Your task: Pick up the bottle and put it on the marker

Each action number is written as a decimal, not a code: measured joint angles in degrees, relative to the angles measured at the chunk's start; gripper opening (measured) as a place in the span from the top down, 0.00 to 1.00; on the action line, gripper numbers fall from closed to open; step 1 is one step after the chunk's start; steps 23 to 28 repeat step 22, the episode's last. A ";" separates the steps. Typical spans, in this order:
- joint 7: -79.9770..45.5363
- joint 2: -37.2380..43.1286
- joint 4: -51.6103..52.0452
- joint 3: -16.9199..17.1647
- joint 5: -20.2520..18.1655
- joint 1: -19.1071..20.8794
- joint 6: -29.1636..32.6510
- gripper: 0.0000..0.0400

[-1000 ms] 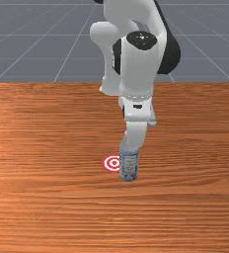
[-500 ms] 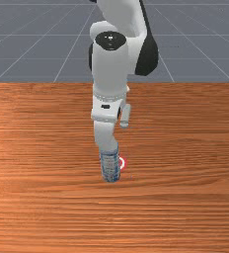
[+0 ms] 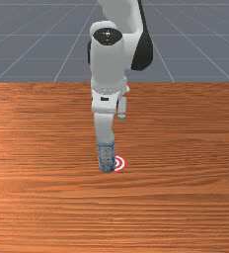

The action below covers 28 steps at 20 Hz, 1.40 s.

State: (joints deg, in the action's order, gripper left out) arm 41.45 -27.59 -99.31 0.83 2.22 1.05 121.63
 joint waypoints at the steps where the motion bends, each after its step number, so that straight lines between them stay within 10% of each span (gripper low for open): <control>1: -0.02 0.51 -0.83 0.01 0.02 0.01 0.43 0.59; 21: -1.17 3.92 -6.07 -0.67 0.71 -1.36 1.00 0.59; 22: -2.37 7.84 -13.84 -0.28 1.71 -1.55 14.12 0.37; 28: -2.37 7.84 -13.84 -0.28 1.71 -1.55 14.12 0.37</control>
